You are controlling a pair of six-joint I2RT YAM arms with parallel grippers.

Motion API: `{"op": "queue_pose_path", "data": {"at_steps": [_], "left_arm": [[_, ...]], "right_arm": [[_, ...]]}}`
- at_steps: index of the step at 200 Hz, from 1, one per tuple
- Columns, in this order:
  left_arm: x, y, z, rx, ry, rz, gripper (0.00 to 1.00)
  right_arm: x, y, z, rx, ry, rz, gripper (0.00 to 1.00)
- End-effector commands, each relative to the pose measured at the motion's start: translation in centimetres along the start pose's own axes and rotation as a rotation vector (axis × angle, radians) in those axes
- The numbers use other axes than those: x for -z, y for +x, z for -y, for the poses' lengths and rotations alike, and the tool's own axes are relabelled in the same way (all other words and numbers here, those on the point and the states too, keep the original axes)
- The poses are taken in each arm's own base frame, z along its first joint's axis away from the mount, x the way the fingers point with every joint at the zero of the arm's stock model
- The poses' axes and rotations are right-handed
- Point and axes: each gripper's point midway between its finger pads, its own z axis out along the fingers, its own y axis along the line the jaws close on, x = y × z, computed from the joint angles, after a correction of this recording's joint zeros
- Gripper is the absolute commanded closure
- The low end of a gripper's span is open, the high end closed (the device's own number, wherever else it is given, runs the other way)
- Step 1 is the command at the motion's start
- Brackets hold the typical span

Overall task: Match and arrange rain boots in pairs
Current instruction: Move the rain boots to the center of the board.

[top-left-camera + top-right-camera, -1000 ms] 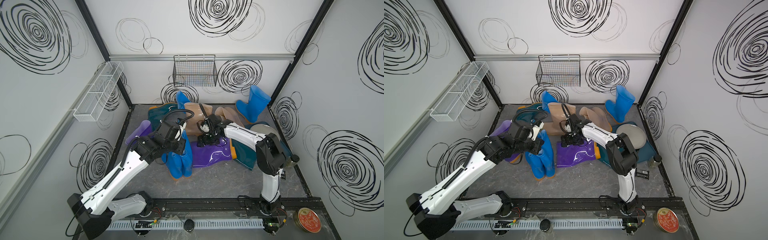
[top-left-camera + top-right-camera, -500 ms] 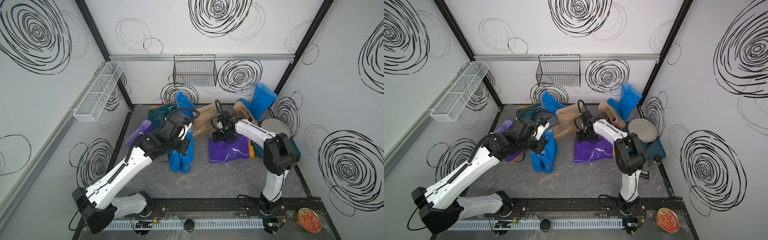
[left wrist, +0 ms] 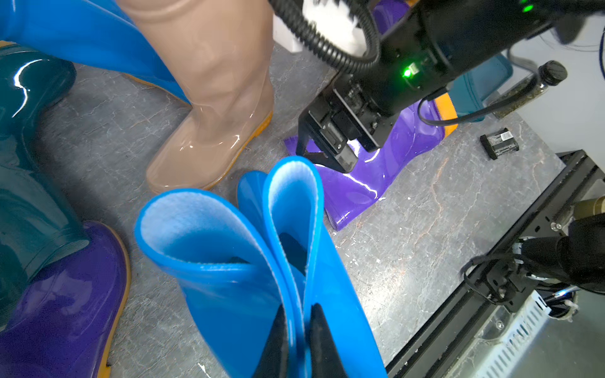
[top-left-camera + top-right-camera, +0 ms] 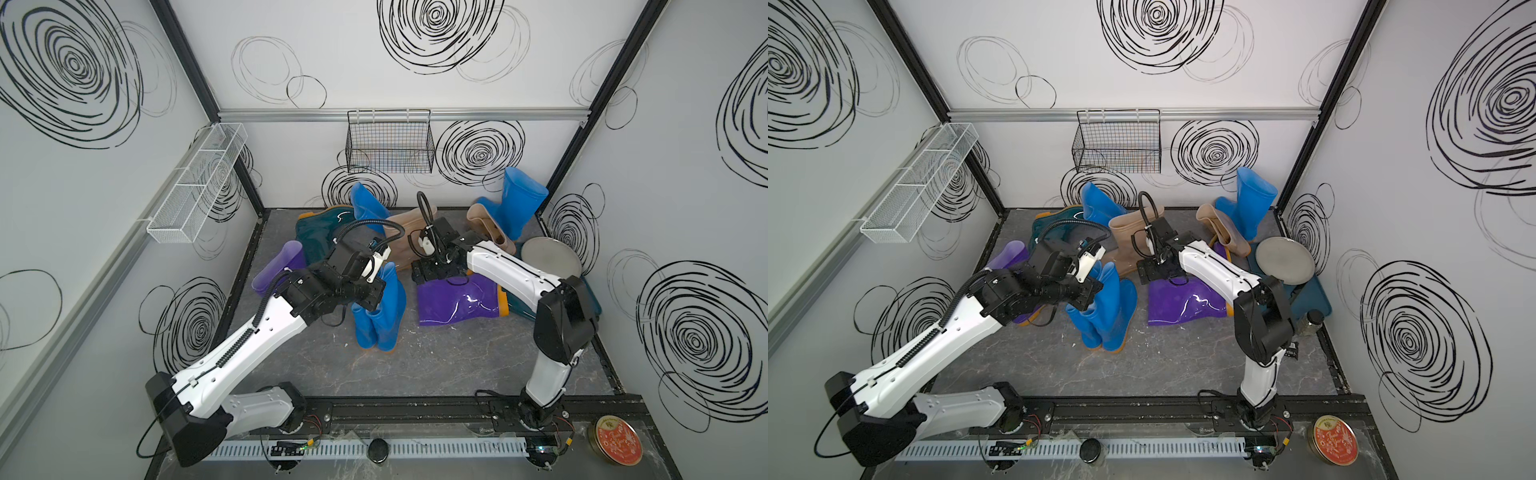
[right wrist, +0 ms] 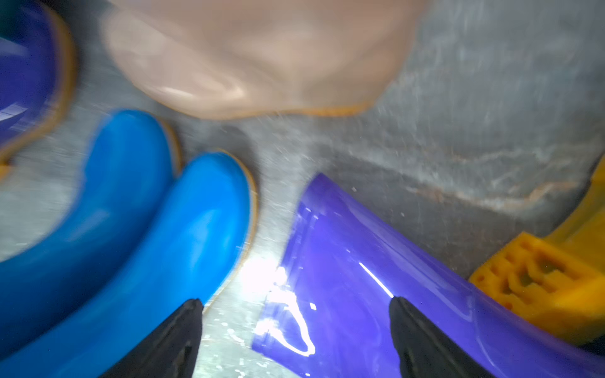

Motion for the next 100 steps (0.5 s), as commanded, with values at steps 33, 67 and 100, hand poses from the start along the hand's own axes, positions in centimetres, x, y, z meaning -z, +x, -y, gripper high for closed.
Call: {"op": "queue_pose_path", "data": {"at_steps": [33,67,100], "left_arm": [[0.6,-4.3,0.2,0.012,0.0,0.174,1.0],[2.1,-4.3,-1.5,0.068,-0.097,0.177,0.47],[5.7,-4.8,-3.5,0.078,-0.215,0.217,0.09]], "right_arm": [[3.6,-2.6,-2.5,0.013,-0.071,0.164,0.07],[5.1,-3.0,-2.4,0.01,-0.053,0.208,0.07],[7.3,-3.3,-1.8,0.008,-0.024,0.273,0.06]]}}
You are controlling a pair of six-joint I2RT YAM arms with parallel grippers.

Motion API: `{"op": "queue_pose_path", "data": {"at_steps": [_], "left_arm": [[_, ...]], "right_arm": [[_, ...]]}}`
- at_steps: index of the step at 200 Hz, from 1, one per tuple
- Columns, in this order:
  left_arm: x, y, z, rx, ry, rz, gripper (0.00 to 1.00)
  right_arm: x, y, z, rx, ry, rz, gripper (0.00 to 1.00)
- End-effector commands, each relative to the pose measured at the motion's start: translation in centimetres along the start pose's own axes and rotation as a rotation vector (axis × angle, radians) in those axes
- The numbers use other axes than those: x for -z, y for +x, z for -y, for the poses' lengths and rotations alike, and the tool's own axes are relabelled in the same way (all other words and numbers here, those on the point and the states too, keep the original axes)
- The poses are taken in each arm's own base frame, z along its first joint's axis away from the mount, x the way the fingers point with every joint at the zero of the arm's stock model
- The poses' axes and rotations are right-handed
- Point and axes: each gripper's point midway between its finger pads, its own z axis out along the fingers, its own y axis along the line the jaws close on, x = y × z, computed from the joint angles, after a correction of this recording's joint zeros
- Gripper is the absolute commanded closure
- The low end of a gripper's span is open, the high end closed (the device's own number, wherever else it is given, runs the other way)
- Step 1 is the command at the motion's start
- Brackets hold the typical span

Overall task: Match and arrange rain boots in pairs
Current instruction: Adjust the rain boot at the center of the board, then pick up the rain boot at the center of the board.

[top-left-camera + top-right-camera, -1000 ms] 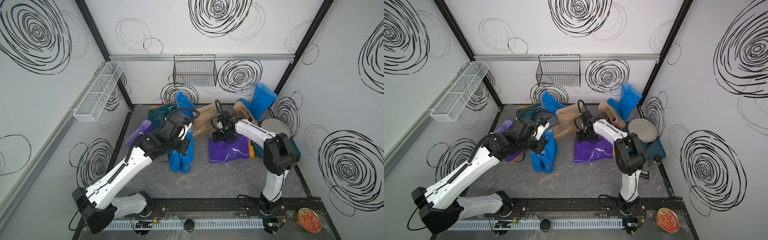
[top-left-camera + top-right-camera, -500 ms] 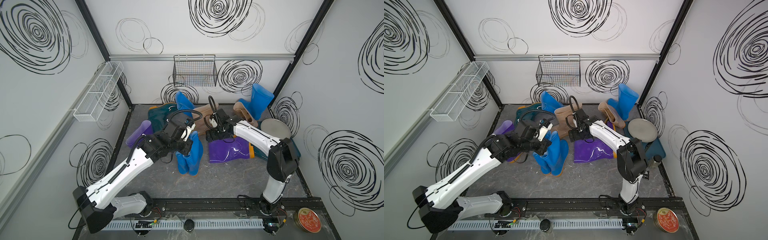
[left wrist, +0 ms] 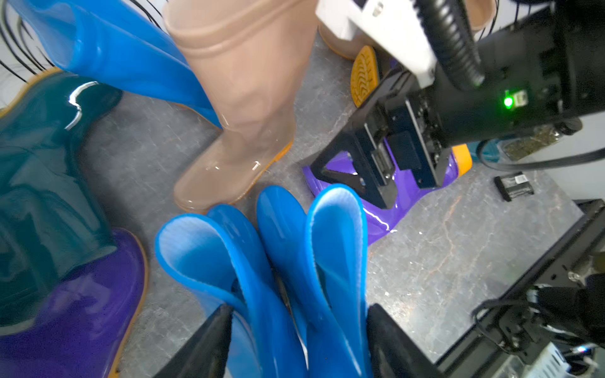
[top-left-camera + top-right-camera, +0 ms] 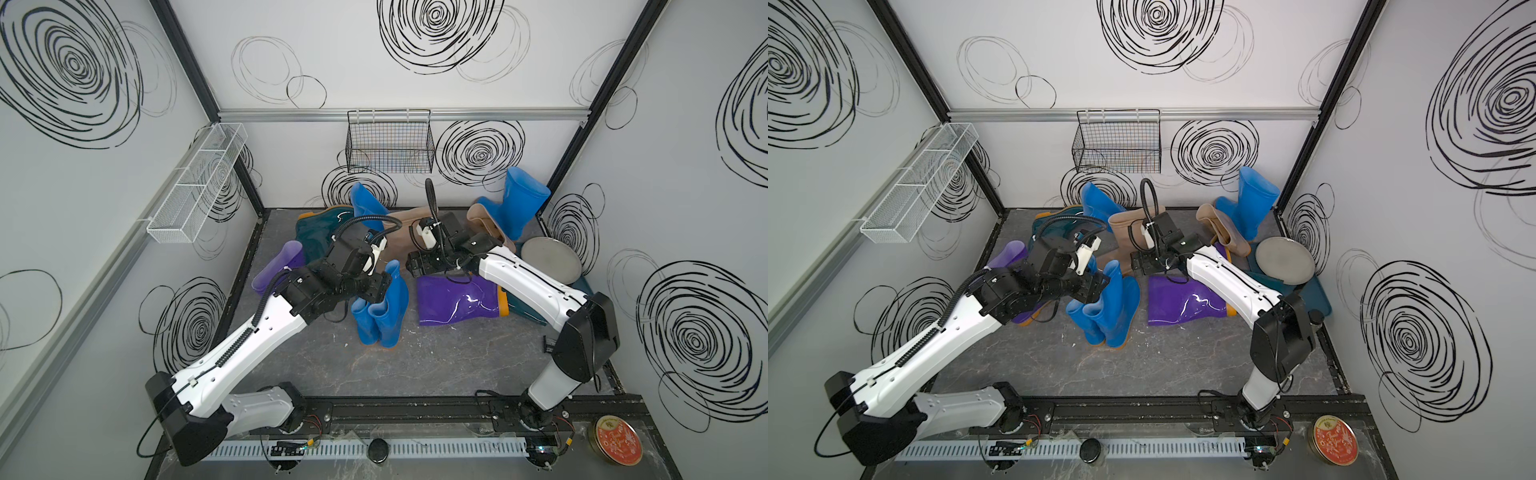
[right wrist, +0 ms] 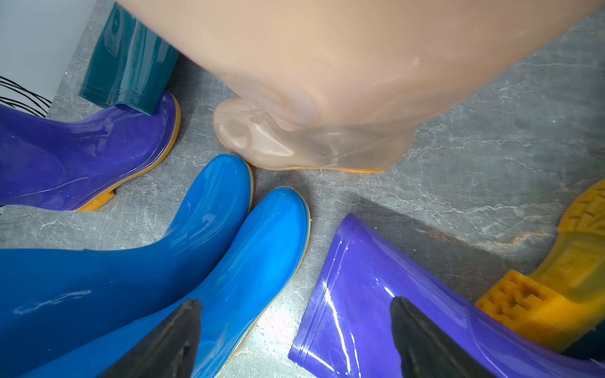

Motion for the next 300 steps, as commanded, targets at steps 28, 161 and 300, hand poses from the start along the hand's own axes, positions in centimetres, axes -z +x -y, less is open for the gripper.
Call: {"op": "queue_pose_path", "data": {"at_steps": [28,161,300], "left_arm": [[7.9,-3.9,-4.8,0.039,-0.219,0.174,0.01],[11.9,4.8,-21.0,0.153,-0.784,-0.142,0.01],[6.7,8.8,-23.5,0.235,-0.693,-0.226,0.16]], "right_arm": [[3.3,-0.2,1.0,0.007,0.038,0.14,0.06],[2.5,8.4,10.6,-0.149,0.433,-0.179,0.02],[7.3,13.7,20.3,-0.503,0.492,-0.092,0.0]]}}
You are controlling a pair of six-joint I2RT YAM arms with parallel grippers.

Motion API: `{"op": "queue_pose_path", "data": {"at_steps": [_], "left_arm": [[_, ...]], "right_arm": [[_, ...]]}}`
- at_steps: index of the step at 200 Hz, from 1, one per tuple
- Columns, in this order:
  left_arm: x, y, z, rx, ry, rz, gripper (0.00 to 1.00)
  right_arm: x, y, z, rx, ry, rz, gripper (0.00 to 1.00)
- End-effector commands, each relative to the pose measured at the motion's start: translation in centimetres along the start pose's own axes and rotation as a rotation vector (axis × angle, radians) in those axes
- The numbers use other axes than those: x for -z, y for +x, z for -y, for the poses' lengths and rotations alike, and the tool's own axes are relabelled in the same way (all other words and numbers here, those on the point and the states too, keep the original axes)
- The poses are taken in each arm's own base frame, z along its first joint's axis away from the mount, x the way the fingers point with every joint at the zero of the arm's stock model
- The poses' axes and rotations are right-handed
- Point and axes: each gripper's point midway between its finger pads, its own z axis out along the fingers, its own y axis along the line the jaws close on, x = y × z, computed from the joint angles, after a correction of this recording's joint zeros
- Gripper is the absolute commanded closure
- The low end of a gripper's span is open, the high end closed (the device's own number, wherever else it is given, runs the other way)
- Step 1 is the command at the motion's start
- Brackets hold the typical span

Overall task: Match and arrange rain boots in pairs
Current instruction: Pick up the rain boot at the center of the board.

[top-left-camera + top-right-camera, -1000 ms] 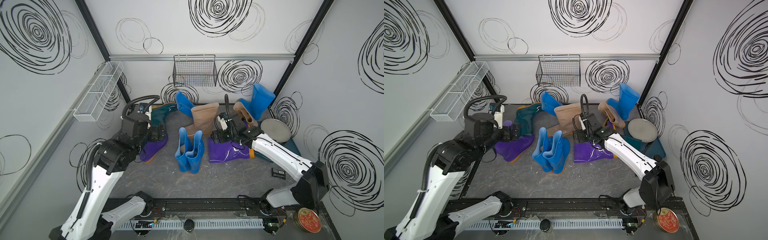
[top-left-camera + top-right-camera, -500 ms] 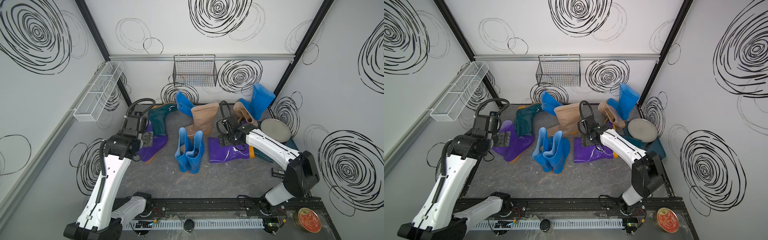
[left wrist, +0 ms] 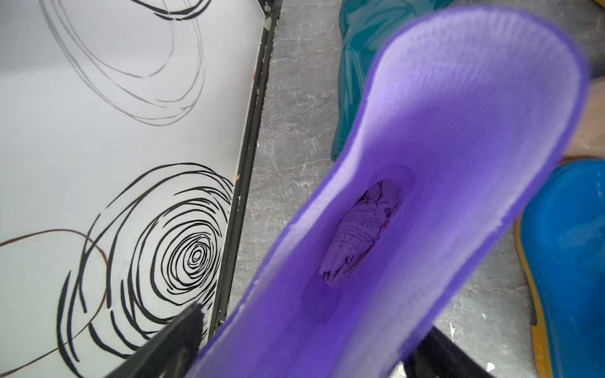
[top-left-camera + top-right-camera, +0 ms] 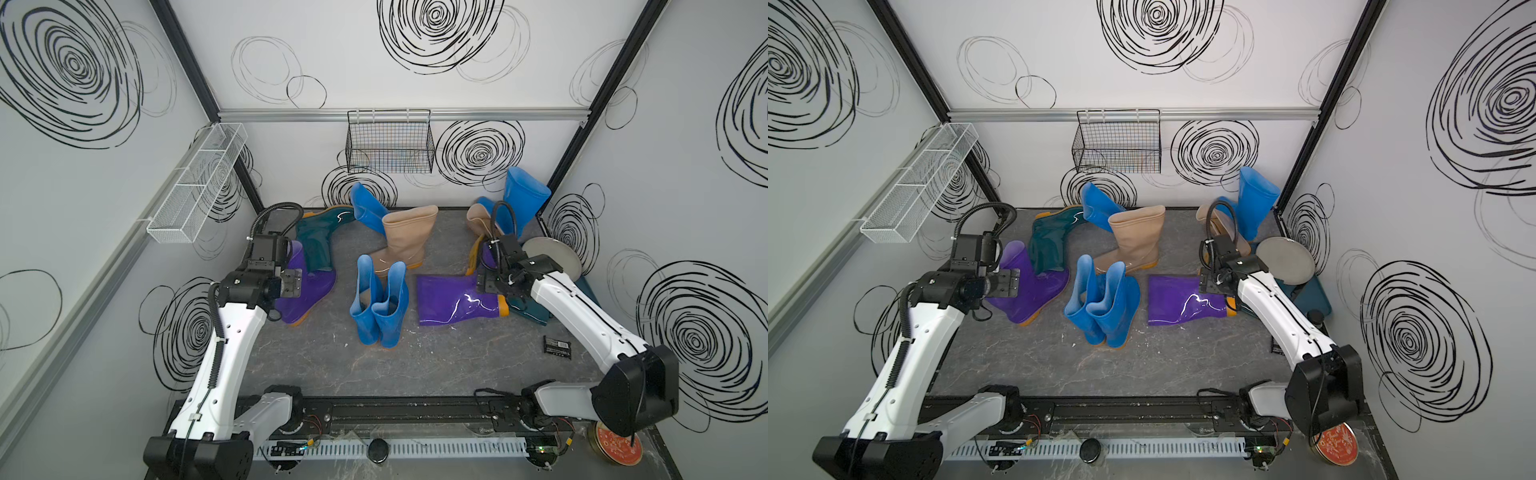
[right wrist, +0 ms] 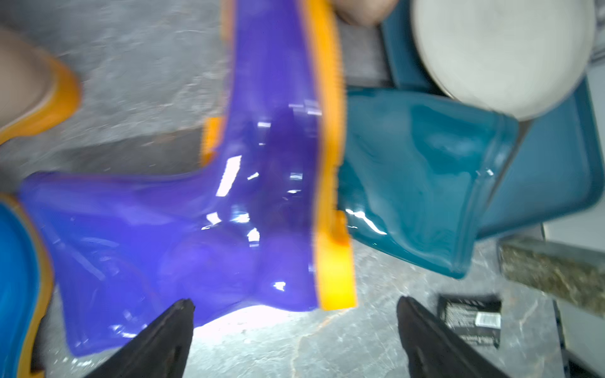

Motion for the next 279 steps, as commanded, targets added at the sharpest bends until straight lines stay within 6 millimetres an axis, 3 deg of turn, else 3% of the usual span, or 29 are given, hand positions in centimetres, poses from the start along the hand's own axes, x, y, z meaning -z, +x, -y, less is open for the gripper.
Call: {"op": "queue_pose_path", "data": {"at_steps": [1,12,33,61,123,147,168,236,279], "left_arm": [[-0.7,-0.7,1.1,0.004,0.056,0.015,0.17],[-0.9,-0.8,1.5,0.004,0.073,0.003,0.27],[-0.7,-1.0,2.3,0.013,0.128,-0.009,0.66],[-0.2,-0.8,3.6,0.056,0.211,-0.039,1.0],[2.7,-1.7,6.6,0.245,0.419,0.014,1.0],[4.1,-2.6,7.2,0.32,0.469,0.058,1.0],[4.5,-2.3,8.1,0.35,0.495,0.059,1.0],[4.8,-0.2,10.8,0.432,0.557,0.052,1.0],[7.0,-0.9,11.9,0.476,0.602,0.097,1.0]], "right_arm": [[-1.5,0.4,0.7,-0.049,-0.072,-0.019,0.0],[-2.3,0.3,0.8,-0.065,-0.104,-0.013,0.0],[-3.0,0.2,0.5,-0.049,-0.133,-0.004,0.0],[-4.3,1.3,0.1,-0.038,-0.17,-0.03,0.0],[-6.8,3.3,-1.7,-0.018,-0.253,-0.109,0.0],[-8.1,4.3,-1.7,-0.001,-0.24,-0.167,0.05],[-8.4,4.8,-2.1,0.017,-0.263,-0.17,0.17],[-5.6,4.1,-3.7,0.055,-0.346,-0.121,0.61],[-2.0,3.3,-5.4,0.078,-0.437,-0.074,0.66]]}}
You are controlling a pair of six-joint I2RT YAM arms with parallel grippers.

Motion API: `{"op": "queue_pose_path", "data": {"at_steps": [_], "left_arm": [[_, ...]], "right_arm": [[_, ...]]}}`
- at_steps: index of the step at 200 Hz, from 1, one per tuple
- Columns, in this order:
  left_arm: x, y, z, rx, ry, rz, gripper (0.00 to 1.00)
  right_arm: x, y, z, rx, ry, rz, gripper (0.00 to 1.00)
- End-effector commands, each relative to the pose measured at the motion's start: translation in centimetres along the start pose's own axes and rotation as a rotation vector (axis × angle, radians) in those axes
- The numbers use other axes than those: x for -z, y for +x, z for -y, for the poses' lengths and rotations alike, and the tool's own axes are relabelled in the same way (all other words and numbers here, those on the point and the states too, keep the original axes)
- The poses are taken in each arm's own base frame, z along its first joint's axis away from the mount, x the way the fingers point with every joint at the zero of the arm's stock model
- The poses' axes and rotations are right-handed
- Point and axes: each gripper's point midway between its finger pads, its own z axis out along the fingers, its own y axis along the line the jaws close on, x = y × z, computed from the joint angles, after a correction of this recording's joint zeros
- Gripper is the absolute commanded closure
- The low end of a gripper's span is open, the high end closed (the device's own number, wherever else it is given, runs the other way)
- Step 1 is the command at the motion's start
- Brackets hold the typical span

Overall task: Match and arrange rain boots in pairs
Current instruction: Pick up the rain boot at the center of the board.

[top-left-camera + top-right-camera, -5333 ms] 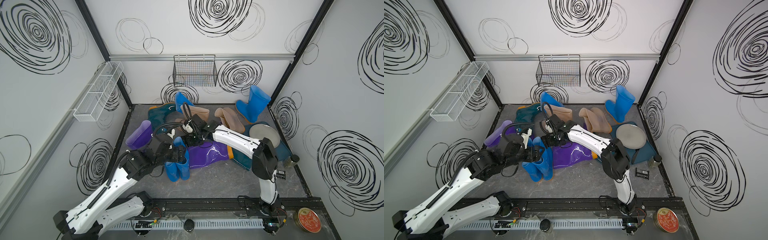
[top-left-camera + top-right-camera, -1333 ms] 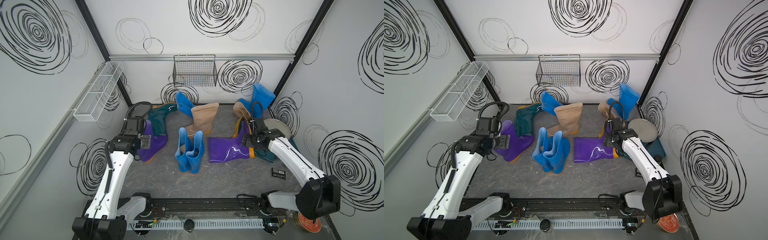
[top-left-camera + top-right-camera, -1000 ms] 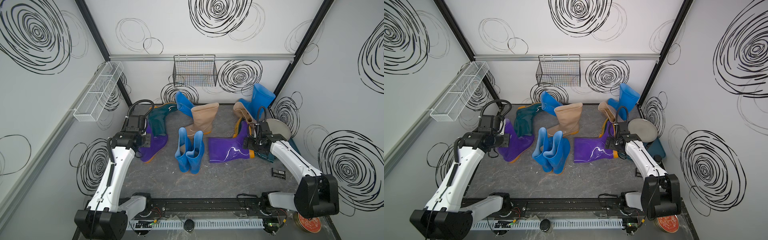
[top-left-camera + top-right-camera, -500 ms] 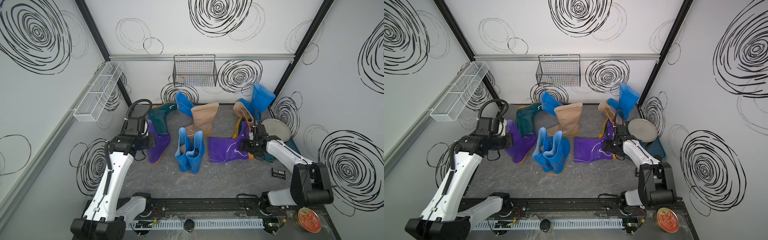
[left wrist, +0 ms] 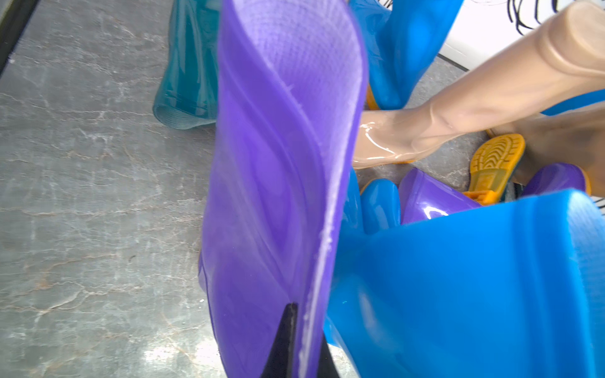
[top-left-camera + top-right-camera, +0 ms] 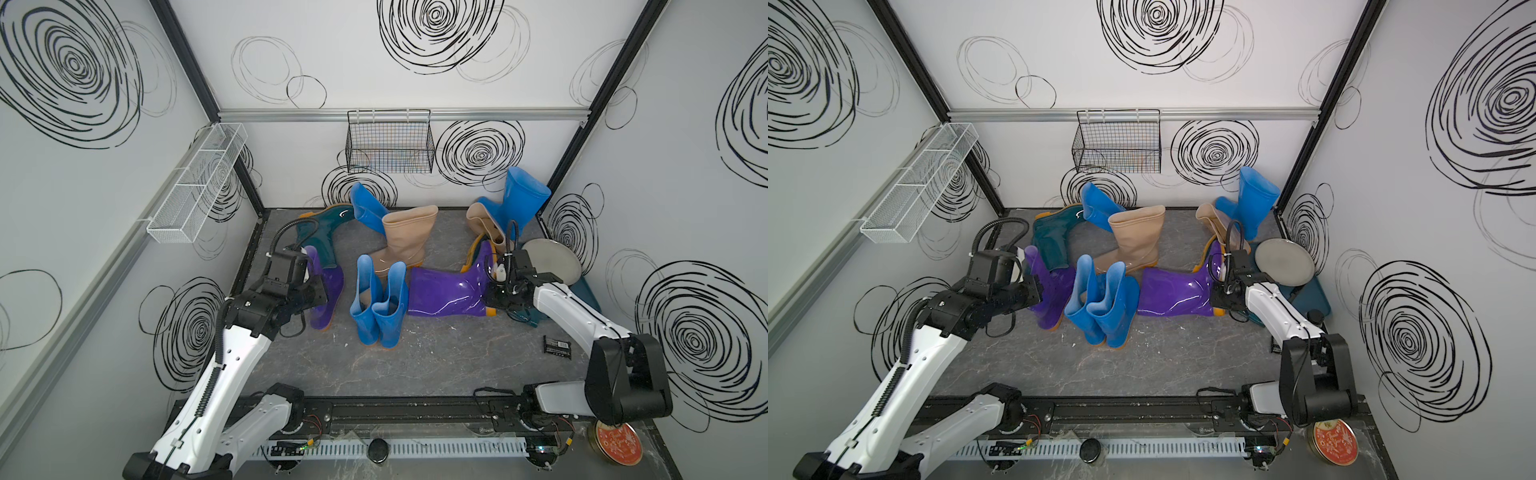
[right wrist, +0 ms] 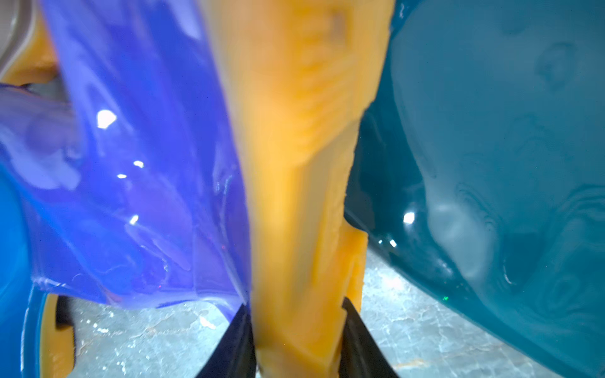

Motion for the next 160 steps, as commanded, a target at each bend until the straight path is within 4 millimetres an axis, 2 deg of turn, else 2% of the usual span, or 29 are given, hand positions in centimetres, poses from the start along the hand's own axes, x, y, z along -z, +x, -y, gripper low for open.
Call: {"op": "queue_pose_path", "data": {"at_steps": [1,31,62,76,105,131,136,160], "left_arm": [[1.6,-2.0,2.0,0.058,0.076,0.108,1.0],[1.6,-2.0,1.3,0.035,0.03,0.116,1.0],[2.6,-2.8,1.3,-0.041,0.001,0.158,0.51],[3.6,-3.6,2.0,-0.082,0.008,0.189,0.39],[5.3,-5.0,3.2,-0.151,0.004,0.232,0.29],[6.4,-6.1,4.5,-0.2,0.012,0.258,0.22],[6.6,-6.3,4.9,-0.213,0.016,0.265,0.17],[8.1,-7.5,7.5,-0.263,0.079,0.307,0.08]], "right_arm": [[2.5,-0.6,-3.1,0.048,-0.121,0.04,0.67],[5.0,-1.4,-4.5,0.065,-0.172,0.093,0.7],[7.4,-1.9,-5.6,0.091,-0.224,0.146,0.73],[8.7,-2.1,-6.2,0.105,-0.258,0.185,0.75],[12.1,-2.9,-6.7,0.114,-0.289,0.314,0.77],[15.5,-4.0,-6.1,0.104,-0.256,0.459,0.78],[16.2,-4.3,-6.0,0.099,-0.254,0.488,0.78],[18.7,-5.4,-6.0,0.063,-0.297,0.59,0.79]]}}
